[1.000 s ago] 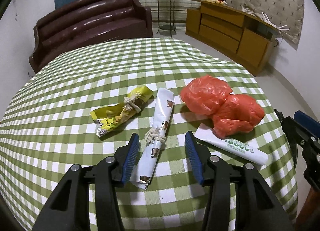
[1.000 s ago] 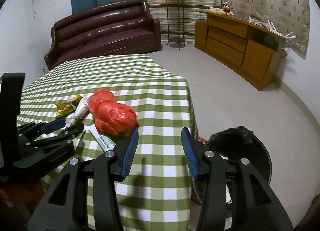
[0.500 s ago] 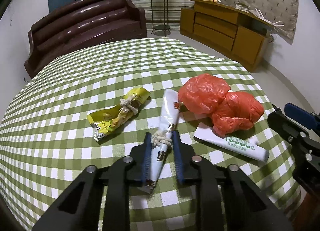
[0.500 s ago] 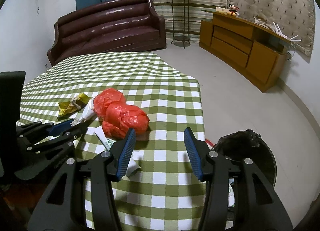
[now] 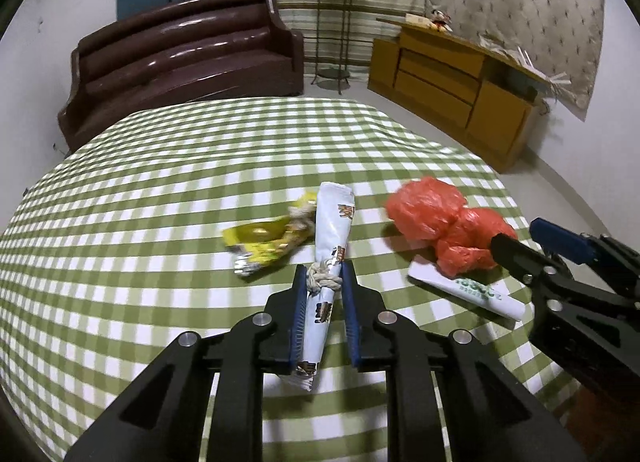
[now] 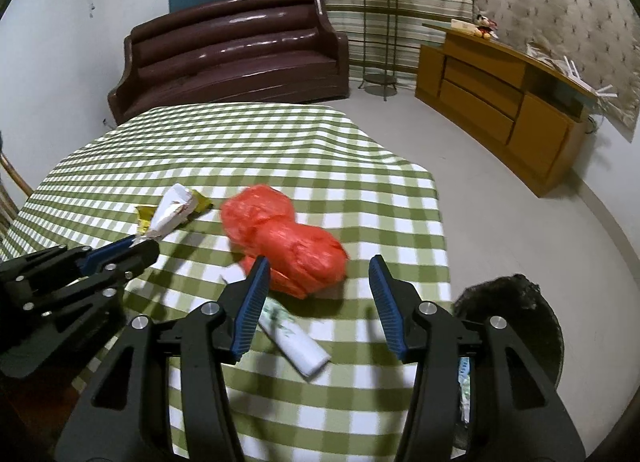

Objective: Collect trash
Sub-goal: 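Grasp the rolled white paper with the left gripper, then grasp the red plastic bag with the right gripper while the left holds the paper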

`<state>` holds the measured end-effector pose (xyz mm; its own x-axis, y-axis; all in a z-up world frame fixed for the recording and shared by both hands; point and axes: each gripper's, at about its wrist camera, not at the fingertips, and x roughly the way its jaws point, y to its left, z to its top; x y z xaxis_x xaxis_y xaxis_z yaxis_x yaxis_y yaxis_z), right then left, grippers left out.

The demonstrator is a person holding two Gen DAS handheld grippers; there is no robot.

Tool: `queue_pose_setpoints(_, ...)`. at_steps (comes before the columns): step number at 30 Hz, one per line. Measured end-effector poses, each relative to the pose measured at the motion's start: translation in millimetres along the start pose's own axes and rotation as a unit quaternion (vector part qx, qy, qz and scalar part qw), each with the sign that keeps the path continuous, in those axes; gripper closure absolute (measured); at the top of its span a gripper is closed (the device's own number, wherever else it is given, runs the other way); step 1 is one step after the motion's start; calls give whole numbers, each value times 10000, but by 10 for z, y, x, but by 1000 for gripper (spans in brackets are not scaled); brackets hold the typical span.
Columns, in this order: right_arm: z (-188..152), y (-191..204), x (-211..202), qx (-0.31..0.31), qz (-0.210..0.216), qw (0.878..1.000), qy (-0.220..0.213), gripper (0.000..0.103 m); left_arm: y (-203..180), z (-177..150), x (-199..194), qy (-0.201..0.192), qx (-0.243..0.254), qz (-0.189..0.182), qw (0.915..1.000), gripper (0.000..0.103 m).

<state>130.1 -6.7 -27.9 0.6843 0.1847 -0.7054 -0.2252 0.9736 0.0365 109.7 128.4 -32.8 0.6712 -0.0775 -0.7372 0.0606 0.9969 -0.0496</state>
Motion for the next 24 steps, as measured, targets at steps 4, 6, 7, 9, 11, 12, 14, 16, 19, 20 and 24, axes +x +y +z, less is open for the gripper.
queue_pose_setpoints(4,69,129,88,-169,74,9998,23,43,180,-3,-137,-103,-147,93,9998,85)
queue_pose_setpoints(6,119,176,170,-208,73,9997,75,42,241,-10,-168,-125,-203,143,9996,85)
queue_pose_setpoints(7,134,180,203,-206,78,9997,108,41,279,-7,-183,-131,-242,167,9995,85)
queue_pose_setpoints(9,188,202,280,-232,-2,9996,155,40,374,-19,-200,-132,-328,230,9991,85)
queue_pose_setpoints(11,230,221,327,-276,-56,9994,190,39,444,-37,-195,-105,-371,288,9988,85)
queue_pose_setpoints(12,247,233,351,-298,-82,9993,211,39,467,-44,-196,-92,-389,305,9987,85)
queue_pose_setpoints(14,291,249,400,-344,-144,9990,248,39,520,-61,-181,-57,-445,333,9984,85)
queue_pose_setpoints(16,304,240,437,-343,-189,9988,286,39,538,-68,-169,-43,-470,355,9983,85)
queue_pose_setpoints(19,323,219,497,-363,-262,9984,333,39,544,-67,-144,-32,-500,374,9980,85)
queue_pose_setpoints(20,328,209,519,-356,-276,9984,354,39,554,-78,-144,-33,-505,380,9980,85)
queue_pose_setpoints(24,295,176,608,-288,-269,9981,475,39,565,-45,-112,-40,-511,423,9978,85)
